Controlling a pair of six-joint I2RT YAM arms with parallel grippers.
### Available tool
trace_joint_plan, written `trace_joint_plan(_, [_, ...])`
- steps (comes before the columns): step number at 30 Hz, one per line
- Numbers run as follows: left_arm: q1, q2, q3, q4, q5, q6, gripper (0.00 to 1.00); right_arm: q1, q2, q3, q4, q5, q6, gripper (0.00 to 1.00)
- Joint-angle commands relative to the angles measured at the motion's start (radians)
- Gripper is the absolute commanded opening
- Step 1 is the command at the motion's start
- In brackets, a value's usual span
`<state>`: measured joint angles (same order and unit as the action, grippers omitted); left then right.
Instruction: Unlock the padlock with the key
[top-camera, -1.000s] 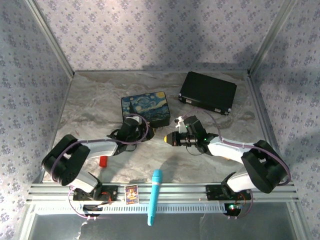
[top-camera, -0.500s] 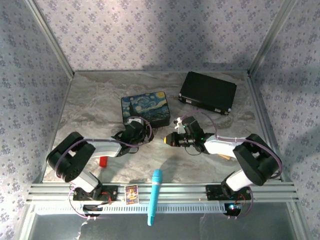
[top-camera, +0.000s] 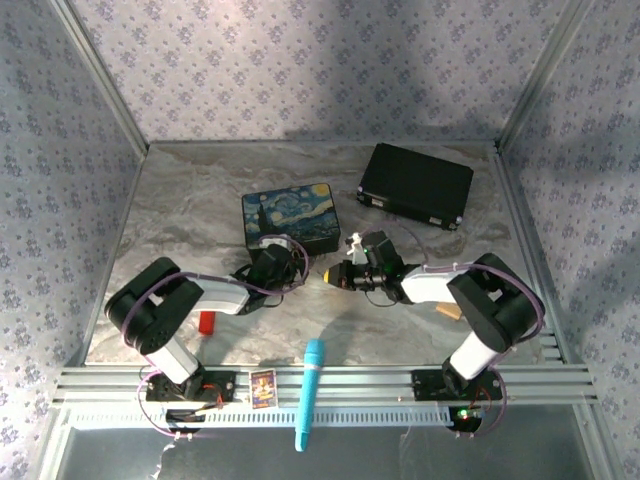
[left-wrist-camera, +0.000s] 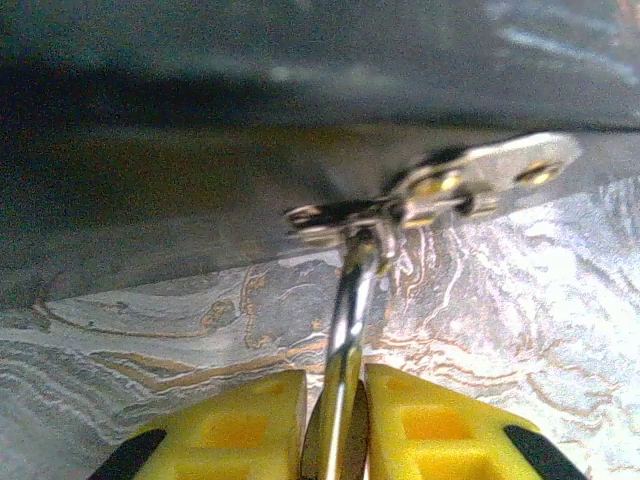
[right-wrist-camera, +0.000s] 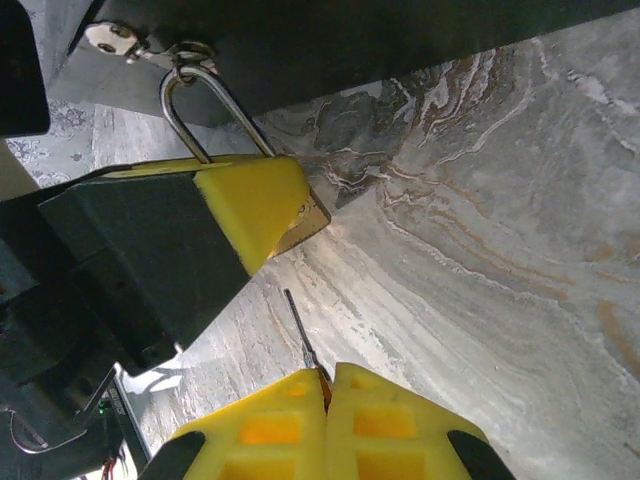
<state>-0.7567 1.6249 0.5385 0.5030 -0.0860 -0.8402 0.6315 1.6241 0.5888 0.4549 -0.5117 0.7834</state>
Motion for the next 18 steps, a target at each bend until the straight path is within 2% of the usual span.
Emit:
trace_joint_plan(1, [-0.005, 0.015, 0.002, 0.042, -0.001, -0.046, 0.11, -0.017, 0.033, 0.016, 0.072, -0.033, 0.044, 0.0])
trace_joint_plan(5, [0.0, 0.011, -0.02, 0.109, 0.021, -0.113, 0.09, -0.03, 0.058, 0.011, 0.133, -0.076, 0.079, 0.0])
trace_joint_plan(9, [0.005, -0.008, -0.043, 0.2, 0.066, -0.201, 0.08, -0.075, 0.138, -0.043, 0.406, -0.186, 0.256, 0.0])
trace_joint_plan(11, [0.009, -0.011, -0.049, 0.221, 0.08, -0.249, 0.05, -0.082, 0.163, -0.063, 0.48, -0.203, 0.302, 0.0])
trace_joint_plan(16, [0.02, 0.033, -0.082, 0.385, 0.128, -0.356, 0.04, -0.075, 0.166, -0.103, 0.497, -0.186, 0.307, 0.0])
trace_joint_plan(18, [0.024, 0.055, -0.096, 0.445, 0.129, -0.388, 0.0, -0.075, 0.169, -0.113, 0.512, -0.196, 0.325, 0.0])
